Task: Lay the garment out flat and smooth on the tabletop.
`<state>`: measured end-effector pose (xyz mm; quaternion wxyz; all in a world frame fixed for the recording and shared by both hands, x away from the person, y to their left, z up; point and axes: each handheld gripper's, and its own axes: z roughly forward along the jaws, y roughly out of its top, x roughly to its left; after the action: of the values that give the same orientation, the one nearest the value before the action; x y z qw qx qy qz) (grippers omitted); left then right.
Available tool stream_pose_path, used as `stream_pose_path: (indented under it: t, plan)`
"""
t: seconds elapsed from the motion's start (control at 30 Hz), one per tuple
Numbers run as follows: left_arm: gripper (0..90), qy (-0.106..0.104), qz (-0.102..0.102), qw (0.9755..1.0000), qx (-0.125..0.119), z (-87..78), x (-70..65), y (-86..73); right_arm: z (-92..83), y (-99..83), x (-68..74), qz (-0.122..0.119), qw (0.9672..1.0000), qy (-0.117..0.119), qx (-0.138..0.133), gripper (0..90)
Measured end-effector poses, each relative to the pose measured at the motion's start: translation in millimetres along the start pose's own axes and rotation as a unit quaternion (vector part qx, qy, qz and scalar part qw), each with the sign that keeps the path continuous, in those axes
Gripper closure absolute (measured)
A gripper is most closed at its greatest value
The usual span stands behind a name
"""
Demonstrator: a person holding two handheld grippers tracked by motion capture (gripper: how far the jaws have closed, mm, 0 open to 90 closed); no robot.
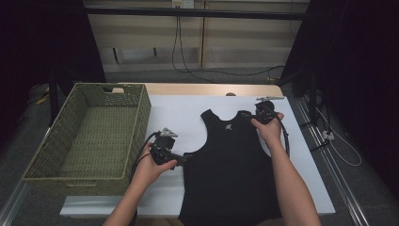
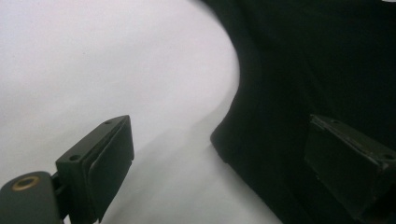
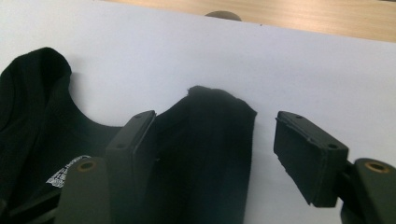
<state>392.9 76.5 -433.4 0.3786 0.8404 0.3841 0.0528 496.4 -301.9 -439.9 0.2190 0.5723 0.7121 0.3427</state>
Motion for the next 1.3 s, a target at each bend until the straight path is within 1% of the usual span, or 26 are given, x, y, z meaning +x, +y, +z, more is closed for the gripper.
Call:
stream_pose_path:
  t: [0.07,0.23,0.33,0.4,0.5,0.6,0.67,0.7,0.73,0.77,0.8,0.87,0.9,0.93,1.0,1.03,1.07,1.17,1.23,1.3]
  plan:
    - [8.9,-0.003,0.0,1.0,0.001,0.0,-0.1,0.1,2.3,-0.3,1.4,-0.001,1.0,0.001,0.001,30.2]
    - [8.9,-0.001,-0.001,1.0,-0.004,-0.8,-0.4,0.8,7.4,-1.1,0.7,0.002,1.0,-0.003,0.002,30.1]
    - [8.9,-0.001,0.0,1.0,-0.003,-0.6,-0.2,0.6,10.4,-0.8,-0.8,0.012,0.9999,-0.007,0.009,30.2]
    - [8.9,-0.002,0.0,1.0,-0.003,-0.2,-0.3,0.4,12.2,0.3,-1.5,0.013,0.9998,-0.008,0.009,30.7]
    - [8.9,0.0,-0.002,1.0,-0.003,-0.1,-0.2,0.0,14.3,2.4,-0.5,0.012,0.9998,-0.012,0.008,34.8]
    - [8.9,0.0,0.0,1.0,-0.002,-0.4,0.2,0.1,16.8,3.8,0.3,0.017,0.9997,-0.015,0.007,37.7]
    - [8.9,0.0,-0.001,1.0,-0.003,0.0,-0.2,0.0,19.2,4.1,1.1,0.013,0.9996,-0.023,0.008,39.9]
    - [8.9,0.0,-0.001,1.0,-0.003,0.0,-0.4,0.0,20.6,4.0,1.4,0.014,0.9995,-0.025,0.009,41.4]
    - [8.9,-0.001,-0.001,1.0,-0.003,0.1,-0.4,0.0,21.9,3.9,1.8,0.022,0.9993,-0.027,0.01,42.6]
    - [8.9,-0.002,-0.001,1.0,-0.002,0.1,-0.4,0.1,23.6,3.4,1.5,0.024,0.9991,-0.033,0.009,44.0]
    - [8.9,-0.003,0.0,1.0,-0.001,0.0,-0.2,0.1,25.6,2.6,1.0,0.025,0.9991,-0.033,0.009,44.8]
    - [8.9,-0.001,-0.002,1.0,-0.001,1.0,-0.3,-0.6,30.2,0.6,-0.1,0.024,0.9992,-0.031,0.009,45.3]
    - [8.9,-0.002,-0.002,1.0,0.0,1.4,-0.2,-0.7,32.1,-0.3,-0.2,0.021,0.9992,-0.034,0.007,47.3]
    - [8.9,-0.001,-0.001,1.0,0.001,1.4,0.1,-0.7,34.6,-1.2,-0.1,0.018,0.9991,-0.037,0.007,47.2]
    - [8.9,-0.001,-0.001,1.0,0.001,1.3,0.6,-0.3,38.5,-1.7,2.0,0.015,0.9989,-0.044,-0.002,47.5]
    - [8.9,-0.001,-0.002,1.0,0.001,1.5,0.6,-0.3,40.5,-0.8,3.1,0.004,0.9988,-0.049,-0.004,49.5]
    - [8.9,-0.001,-0.001,1.0,0.002,1.6,0.7,-0.1,41.4,1.0,4.2,0.001,0.9988,-0.049,0.0,54.5]
    - [8.9,0.0,-0.003,1.0,0.002,2.3,1.7,-0.2,43.3,4.1,7.9,-0.006,0.9992,-0.038,0.005,75.6]
    - [8.9,-0.003,-0.003,1.0,0.006,2.5,2.8,0.0,44.7,4.7,9.2,-0.005,0.9994,-0.034,0.003,80.0]
    - [8.9,-0.004,-0.003,1.0,0.005,2.7,2.5,0.3,44.7,5.5,7.8,0.003,0.9996,-0.028,0.005,81.0]
